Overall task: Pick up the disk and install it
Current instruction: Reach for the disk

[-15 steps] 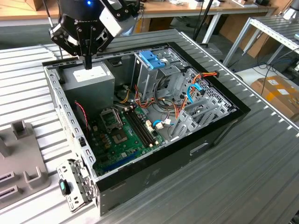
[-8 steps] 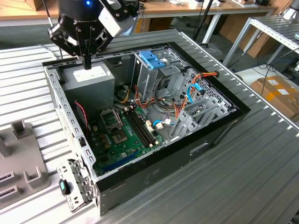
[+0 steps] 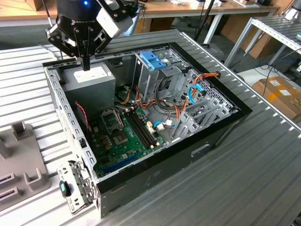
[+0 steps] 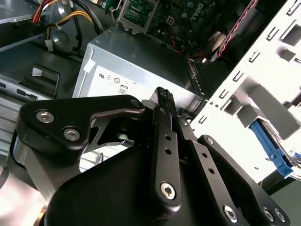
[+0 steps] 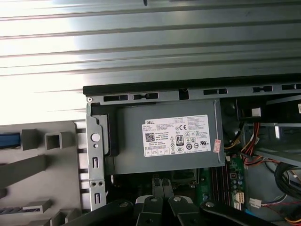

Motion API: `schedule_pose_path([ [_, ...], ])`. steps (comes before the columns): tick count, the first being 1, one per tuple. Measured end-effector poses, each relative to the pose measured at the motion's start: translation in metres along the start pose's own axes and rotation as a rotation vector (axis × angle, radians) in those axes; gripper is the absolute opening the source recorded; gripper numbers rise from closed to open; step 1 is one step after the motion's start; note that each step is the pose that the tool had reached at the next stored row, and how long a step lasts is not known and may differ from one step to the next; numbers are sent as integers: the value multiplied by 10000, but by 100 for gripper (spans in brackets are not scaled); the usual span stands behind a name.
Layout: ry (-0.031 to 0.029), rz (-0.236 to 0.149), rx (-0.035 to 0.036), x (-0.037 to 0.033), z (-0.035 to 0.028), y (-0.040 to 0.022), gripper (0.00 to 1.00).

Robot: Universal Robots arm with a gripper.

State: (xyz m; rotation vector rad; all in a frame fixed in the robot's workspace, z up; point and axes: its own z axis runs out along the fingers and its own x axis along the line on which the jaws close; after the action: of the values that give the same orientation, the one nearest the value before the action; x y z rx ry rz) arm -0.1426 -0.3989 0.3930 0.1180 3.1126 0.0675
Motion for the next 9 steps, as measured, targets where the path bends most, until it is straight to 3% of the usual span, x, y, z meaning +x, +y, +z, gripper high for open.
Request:
schedule_pose_path([
  [9, -1, 0, -1, 69, 0, -5, 11],
])
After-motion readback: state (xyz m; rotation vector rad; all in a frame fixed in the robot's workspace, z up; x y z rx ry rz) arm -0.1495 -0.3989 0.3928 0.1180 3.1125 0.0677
